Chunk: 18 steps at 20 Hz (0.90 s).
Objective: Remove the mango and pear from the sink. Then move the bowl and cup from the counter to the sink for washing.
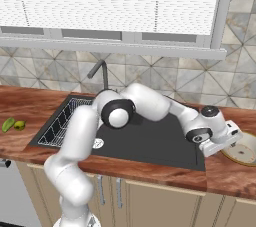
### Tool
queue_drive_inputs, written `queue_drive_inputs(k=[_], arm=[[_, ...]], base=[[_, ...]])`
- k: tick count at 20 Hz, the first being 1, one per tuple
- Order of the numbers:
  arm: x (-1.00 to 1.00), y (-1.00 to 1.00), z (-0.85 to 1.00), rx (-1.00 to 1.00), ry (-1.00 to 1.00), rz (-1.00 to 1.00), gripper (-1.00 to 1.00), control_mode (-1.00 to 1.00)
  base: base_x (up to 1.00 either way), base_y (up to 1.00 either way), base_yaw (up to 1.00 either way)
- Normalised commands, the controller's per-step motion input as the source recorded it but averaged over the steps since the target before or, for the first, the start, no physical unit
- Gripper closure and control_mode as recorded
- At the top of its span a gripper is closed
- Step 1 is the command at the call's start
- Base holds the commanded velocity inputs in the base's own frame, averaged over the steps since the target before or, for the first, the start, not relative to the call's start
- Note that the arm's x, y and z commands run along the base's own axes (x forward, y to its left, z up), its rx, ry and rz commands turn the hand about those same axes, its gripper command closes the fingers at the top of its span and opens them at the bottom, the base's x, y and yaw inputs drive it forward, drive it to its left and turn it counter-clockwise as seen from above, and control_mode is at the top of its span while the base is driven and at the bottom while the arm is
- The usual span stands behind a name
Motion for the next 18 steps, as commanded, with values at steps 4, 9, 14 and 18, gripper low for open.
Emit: queue_drive_inputs(k=[4,9,14,18], arm=[[0.19,-0.10,-0.12,0.01,0.01,0.00,-1.00,-1.00],[0.20,-0.13,-0.12,0.00,0.02,0.00,-1.00,-1.00],[0.16,-0.16,-0.08,0.00,0.02,0.00,1.00,-1.00],[0.03,-0.16,-0.07,0.04,0.04,0.00,1.00,-1.00]], base=[[0.00,0.00,0.00],[0.00,0.00,0.00],[0.00,0.00,0.00],[0.00,0.00,0.00]])
